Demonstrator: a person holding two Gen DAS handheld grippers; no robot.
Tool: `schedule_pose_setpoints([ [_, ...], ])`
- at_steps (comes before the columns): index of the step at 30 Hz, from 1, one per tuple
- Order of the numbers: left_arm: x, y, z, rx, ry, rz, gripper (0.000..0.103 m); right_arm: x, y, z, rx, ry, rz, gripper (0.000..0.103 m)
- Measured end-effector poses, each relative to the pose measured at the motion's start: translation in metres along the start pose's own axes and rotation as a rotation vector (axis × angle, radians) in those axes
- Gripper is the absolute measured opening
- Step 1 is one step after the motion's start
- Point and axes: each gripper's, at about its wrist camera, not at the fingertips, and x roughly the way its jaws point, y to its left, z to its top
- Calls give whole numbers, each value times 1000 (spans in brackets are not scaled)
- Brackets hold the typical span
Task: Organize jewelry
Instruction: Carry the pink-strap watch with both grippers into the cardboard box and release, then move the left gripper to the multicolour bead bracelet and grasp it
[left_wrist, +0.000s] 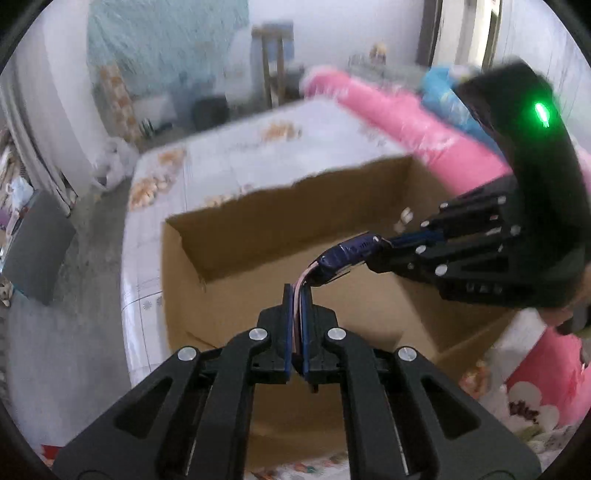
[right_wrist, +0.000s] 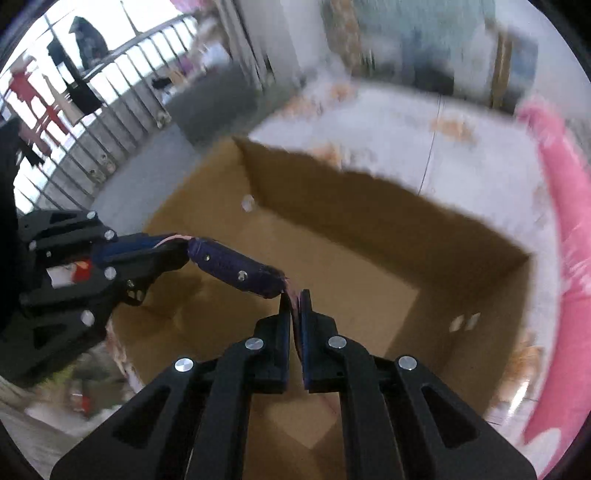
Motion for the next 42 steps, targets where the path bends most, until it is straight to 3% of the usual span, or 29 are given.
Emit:
schedule_pose_setpoints([
  [3,40,14,14,-38,118,-46,10,35,-22,15,94,112,27,10],
  [6,59,24,15,-34,166,19,24,59,-43,23,202,181,23,15],
  [8,61,29,18,-46,148,28,35,62,-48,23,218,159,2,22],
  [10,52,41,17,-87,109,12,39,53,-49,20,222,104,1,35],
  [16,16,61,12,-168,6,16,42,22,-54,21,205,-15,-50,35],
  [21,-19,67,-10,-237,-72,-4,52,14,-52,26,202,-45,-64,35],
  [24,-45,73,-34,-291,-131,-24,65,1,-37,18,184,-91,-56,35],
  [29,-88,76,-76,-352,-220,-8,78,-50,-20,-21,181,-243,-2,35],
  [34,-111,67,-128,-371,-253,1,84,-100,0,-94,166,-399,114,37],
  [39,-84,59,-160,-413,-163,0,85,-86,21,-161,191,-359,198,37],
  [42,-59,54,-163,-428,-114,-19,85,-56,26,-176,239,-288,171,37],
])
